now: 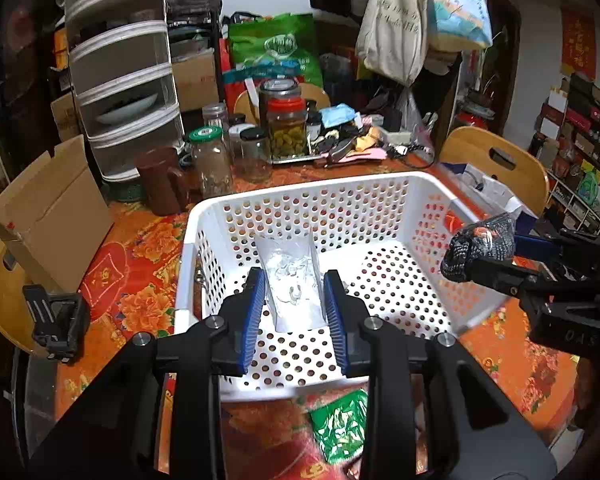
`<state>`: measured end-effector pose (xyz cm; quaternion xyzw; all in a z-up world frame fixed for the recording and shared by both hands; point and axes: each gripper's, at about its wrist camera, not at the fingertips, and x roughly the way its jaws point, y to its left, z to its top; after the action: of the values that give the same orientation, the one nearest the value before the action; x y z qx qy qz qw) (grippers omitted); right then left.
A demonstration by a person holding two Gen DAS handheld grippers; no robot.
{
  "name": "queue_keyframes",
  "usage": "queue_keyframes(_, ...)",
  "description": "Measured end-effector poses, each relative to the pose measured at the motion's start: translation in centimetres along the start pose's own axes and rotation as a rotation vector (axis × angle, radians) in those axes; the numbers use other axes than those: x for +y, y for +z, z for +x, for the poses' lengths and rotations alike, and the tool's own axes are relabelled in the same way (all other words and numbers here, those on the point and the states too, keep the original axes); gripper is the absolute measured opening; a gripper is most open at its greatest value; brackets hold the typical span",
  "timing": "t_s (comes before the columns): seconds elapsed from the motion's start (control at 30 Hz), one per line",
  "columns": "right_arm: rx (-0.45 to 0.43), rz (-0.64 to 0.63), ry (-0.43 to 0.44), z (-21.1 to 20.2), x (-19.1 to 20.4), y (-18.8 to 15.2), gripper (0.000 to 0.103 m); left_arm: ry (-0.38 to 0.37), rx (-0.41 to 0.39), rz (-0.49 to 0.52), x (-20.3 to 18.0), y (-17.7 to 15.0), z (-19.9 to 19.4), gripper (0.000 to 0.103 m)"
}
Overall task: Organize soft objects
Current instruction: 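Carry the clear bag with the left gripper while the right gripper carries the black bag over the basket, then open both grippers to drop the two bags into the basket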
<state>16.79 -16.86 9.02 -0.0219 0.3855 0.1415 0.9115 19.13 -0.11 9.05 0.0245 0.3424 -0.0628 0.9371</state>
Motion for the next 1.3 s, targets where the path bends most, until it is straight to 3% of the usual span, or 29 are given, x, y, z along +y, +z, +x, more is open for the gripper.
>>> queue_keyframes(0.43,0.1,0.026,-0.005,4.7,-1.1,1.1,0.052,0.012,0.149,0.013,-0.9,0.7,7.3,0.028)
queue_keyframes(0.9,0.133,0.039,0.014,6.8,-1.3,1.5,0.054,0.03,0.179,0.002,-0.1,0.0,9.1,0.03)
queue_keyframes(0.93,0.133,0.04,0.015,6.9,-1.3,1.5,0.055,0.027,0.175,0.001,0.0,0.1,9.1,0.033)
queue_keyframes(0.97,0.128,0.037,0.011,6.8,-1.2,1.5,0.057,0.028,0.17,0.002,0.0,0.1,9.0,0.05)
queue_keyframes(1.0,0.122,0.031,0.013,6.7,-1.1,1.5,0.063,0.04,0.154,0.011,0.0,0.1,8.7,0.075)
queue_keyframes(1.07,0.106,0.018,0.017,6.2,-0.7,1.4,0.082,0.079,0.103,0.027,-0.2,0.1,7.8,0.097)
queue_keyframes(1.1,0.095,0.013,0.017,5.8,-0.5,1.4,0.091,0.088,0.07,0.032,-0.2,0.1,7.0,0.099)
queue_keyframes(1.13,0.076,0.01,0.016,5.2,-0.4,1.4,0.095,0.082,0.057,0.029,-0.1,0.1,6.5,0.099)
queue_keyframes(1.3,-0.016,0.023,0.025,0.4,-0.1,0.3,0.098,0.057,0.022,-0.005,0.9,-0.7,2.5,0.099)
